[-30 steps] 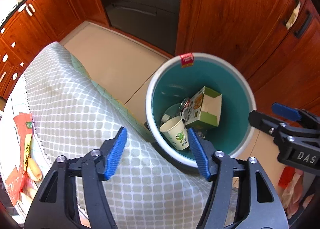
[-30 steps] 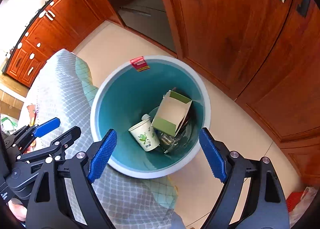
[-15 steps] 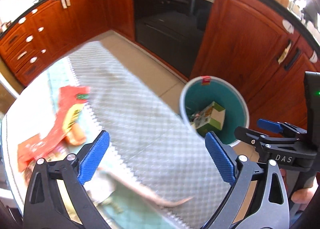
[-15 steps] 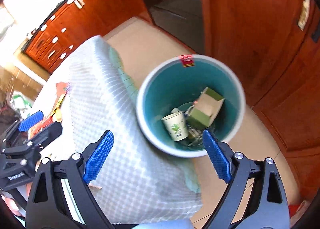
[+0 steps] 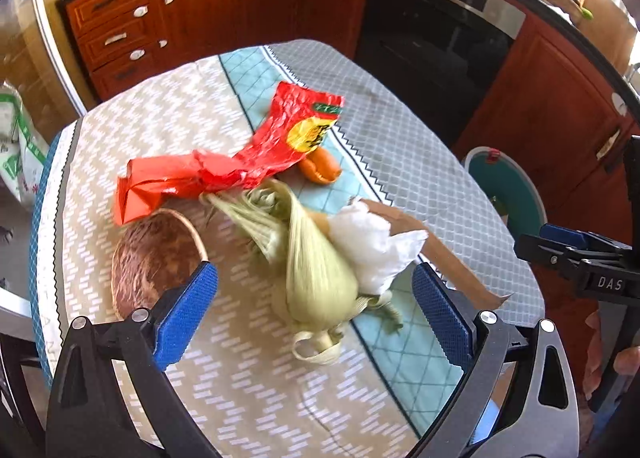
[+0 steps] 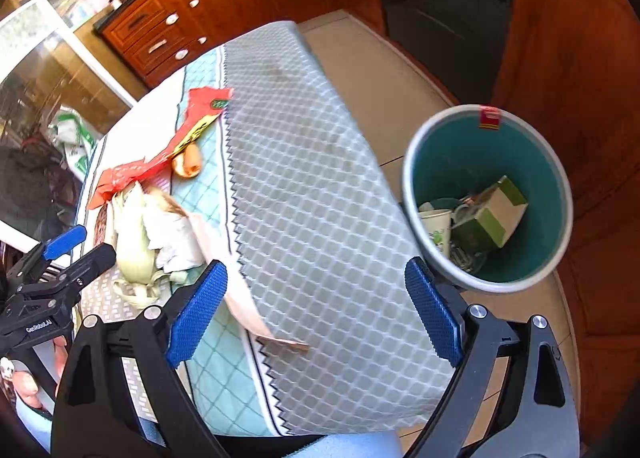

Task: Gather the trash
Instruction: 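Return both grippers to the table toward the tissue and paper strip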

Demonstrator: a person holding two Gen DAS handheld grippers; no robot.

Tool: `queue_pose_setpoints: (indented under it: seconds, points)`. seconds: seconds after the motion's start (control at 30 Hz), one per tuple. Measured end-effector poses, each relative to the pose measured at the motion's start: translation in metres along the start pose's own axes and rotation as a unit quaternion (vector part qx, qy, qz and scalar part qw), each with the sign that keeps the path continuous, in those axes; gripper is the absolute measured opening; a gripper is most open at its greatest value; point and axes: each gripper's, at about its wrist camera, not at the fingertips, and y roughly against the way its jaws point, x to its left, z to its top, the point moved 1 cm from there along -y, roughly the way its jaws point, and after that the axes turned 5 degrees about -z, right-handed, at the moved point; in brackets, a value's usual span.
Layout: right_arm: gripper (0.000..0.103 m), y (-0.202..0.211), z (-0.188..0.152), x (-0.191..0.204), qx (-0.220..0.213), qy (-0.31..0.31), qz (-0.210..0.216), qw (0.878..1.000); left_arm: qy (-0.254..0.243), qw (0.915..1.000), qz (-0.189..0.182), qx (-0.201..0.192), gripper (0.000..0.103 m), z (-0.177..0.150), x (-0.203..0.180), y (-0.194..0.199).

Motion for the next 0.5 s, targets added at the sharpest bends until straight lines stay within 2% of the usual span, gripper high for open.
queue_pose_setpoints:
  seconds: [0.23, 0.37, 0.5]
  points:
    - [0.086, -0.02, 0.0, 0.041, 0.007, 0.051, -0.006, 0.999, 0.018, 0.9997, -0.002, 0.017, 0.098, -0.017, 0.017, -0.008]
    - [0.086, -0.031, 0.001, 0.056, 0.015, 0.07, 0.006, 0.997, 0.018, 0.9996, -0.004, 0.019, 0.098, -0.017, 0.019, -0.01]
    - [0.075, -0.041, 0.001, 0.066, 0.022, 0.086, 0.015, 0.996, 0.014, 0.9997, -0.004, 0.022, 0.098, -0.012, 0.019, -0.015]
